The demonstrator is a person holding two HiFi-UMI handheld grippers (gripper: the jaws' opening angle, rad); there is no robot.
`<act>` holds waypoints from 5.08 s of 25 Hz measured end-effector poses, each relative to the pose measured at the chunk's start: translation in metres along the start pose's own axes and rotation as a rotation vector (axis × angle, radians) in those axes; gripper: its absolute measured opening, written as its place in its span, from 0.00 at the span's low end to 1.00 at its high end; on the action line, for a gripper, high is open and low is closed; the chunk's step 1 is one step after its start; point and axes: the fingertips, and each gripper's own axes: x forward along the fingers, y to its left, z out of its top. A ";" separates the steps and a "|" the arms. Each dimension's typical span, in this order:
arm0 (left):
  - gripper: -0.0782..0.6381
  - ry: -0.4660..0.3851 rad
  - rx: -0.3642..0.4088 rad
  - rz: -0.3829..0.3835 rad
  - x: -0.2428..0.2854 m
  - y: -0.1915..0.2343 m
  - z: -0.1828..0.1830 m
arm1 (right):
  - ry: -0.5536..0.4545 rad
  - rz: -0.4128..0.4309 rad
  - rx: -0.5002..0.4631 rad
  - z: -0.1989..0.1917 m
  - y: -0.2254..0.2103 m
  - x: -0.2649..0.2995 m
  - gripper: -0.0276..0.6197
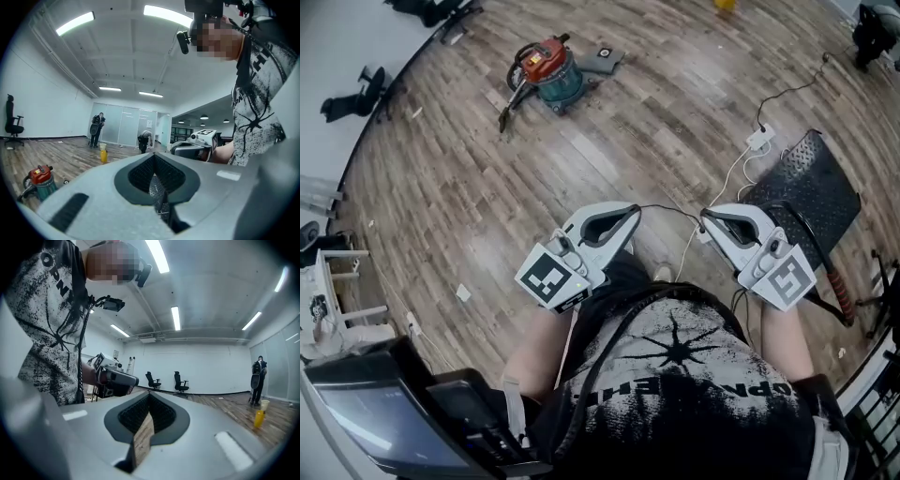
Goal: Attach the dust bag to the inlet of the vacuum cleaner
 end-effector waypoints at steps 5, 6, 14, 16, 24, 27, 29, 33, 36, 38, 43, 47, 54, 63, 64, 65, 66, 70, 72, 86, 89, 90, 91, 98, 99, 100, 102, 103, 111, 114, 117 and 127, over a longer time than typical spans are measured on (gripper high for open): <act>0.11 0.010 -0.038 -0.015 0.007 0.031 -0.010 | 0.042 -0.011 0.019 -0.020 -0.015 0.019 0.05; 0.11 0.010 -0.043 -0.023 0.008 0.040 -0.012 | 0.047 -0.017 0.023 -0.022 -0.019 0.025 0.05; 0.11 -0.048 -0.122 -0.108 0.033 0.143 -0.002 | 0.099 -0.071 0.011 -0.028 -0.083 0.105 0.05; 0.11 -0.044 -0.093 -0.124 0.040 0.174 0.005 | 0.109 -0.085 0.005 -0.025 -0.107 0.133 0.05; 0.11 -0.086 0.009 -0.162 0.040 0.267 0.032 | 0.065 -0.132 -0.047 -0.006 -0.167 0.224 0.05; 0.11 -0.100 0.012 -0.175 0.036 0.299 0.039 | 0.088 -0.146 -0.056 -0.004 -0.183 0.252 0.05; 0.11 -0.107 0.009 -0.180 0.034 0.314 0.041 | 0.102 -0.152 -0.066 -0.002 -0.192 0.265 0.05; 0.11 -0.116 0.012 -0.178 0.031 0.321 0.038 | 0.121 -0.162 -0.089 0.001 -0.199 0.270 0.05; 0.11 -0.118 0.037 -0.163 0.034 0.332 0.043 | 0.136 -0.164 -0.095 0.000 -0.209 0.276 0.05; 0.11 -0.125 0.032 -0.149 0.036 0.343 0.048 | 0.141 -0.158 -0.094 -0.001 -0.216 0.282 0.05; 0.11 -0.122 0.013 -0.119 0.045 0.367 0.053 | 0.142 -0.133 -0.091 -0.009 -0.235 0.296 0.05; 0.11 -0.099 0.007 -0.107 0.069 0.384 0.050 | 0.125 -0.127 -0.065 -0.020 -0.266 0.298 0.05; 0.11 -0.044 0.015 -0.127 0.162 0.414 0.055 | 0.084 -0.120 -0.041 -0.035 -0.361 0.284 0.05; 0.11 -0.014 0.015 -0.145 0.286 0.438 0.092 | 0.057 -0.105 -0.029 -0.022 -0.478 0.244 0.05; 0.11 -0.015 0.016 -0.143 0.300 0.442 0.093 | 0.050 -0.103 -0.032 -0.022 -0.490 0.240 0.05; 0.11 -0.022 0.019 -0.139 0.312 0.445 0.098 | 0.044 -0.100 -0.036 -0.023 -0.501 0.237 0.05; 0.11 -0.022 0.025 -0.136 0.324 0.447 0.101 | 0.039 -0.096 -0.039 -0.024 -0.511 0.233 0.05; 0.11 0.029 0.054 -0.120 0.362 0.456 0.104 | 0.028 -0.083 -0.032 -0.027 -0.546 0.221 0.05; 0.11 0.049 0.066 -0.116 0.376 0.460 0.101 | 0.024 -0.073 -0.035 -0.029 -0.560 0.218 0.05; 0.11 -0.013 0.059 -0.092 0.432 0.501 0.116 | 0.002 -0.054 -0.020 -0.038 -0.630 0.224 0.05; 0.11 -0.001 0.056 -0.103 0.440 0.520 0.113 | 0.006 -0.060 -0.026 -0.041 -0.645 0.237 0.05; 0.11 -0.019 0.056 -0.114 0.443 0.527 0.115 | 0.009 -0.064 -0.032 -0.042 -0.651 0.243 0.05; 0.11 -0.031 0.055 -0.123 0.446 0.536 0.117 | 0.008 -0.069 -0.036 -0.043 -0.657 0.249 0.05; 0.11 -0.052 0.054 -0.187 0.475 0.611 0.139 | 0.042 -0.122 -0.052 -0.038 -0.719 0.297 0.05; 0.11 -0.056 0.055 -0.195 0.479 0.623 0.143 | 0.048 -0.132 -0.058 -0.037 -0.729 0.304 0.05; 0.11 -0.062 0.057 -0.202 0.483 0.636 0.146 | 0.051 -0.142 -0.062 -0.036 -0.740 0.312 0.05; 0.11 -0.072 0.060 -0.215 0.488 0.660 0.151 | 0.049 -0.161 -0.060 -0.036 -0.759 0.328 0.05; 0.11 -0.073 0.059 -0.219 0.490 0.671 0.151 | 0.053 -0.166 -0.059 -0.037 -0.767 0.337 0.05; 0.11 -0.045 0.071 -0.251 0.505 0.753 0.149 | 0.087 -0.200 -0.064 -0.044 -0.829 0.397 0.05; 0.11 -0.052 0.066 -0.261 0.513 0.773 0.150 | 0.099 -0.203 -0.066 -0.048 -0.844 0.408 0.05; 0.11 -0.030 0.065 -0.274 0.523 0.786 0.146 | 0.120 -0.213 -0.048 -0.053 -0.860 0.413 0.05; 0.11 -0.032 0.048 -0.250 0.582 0.840 0.149 | 0.118 -0.173 -0.042 -0.076 -0.934 0.425 0.05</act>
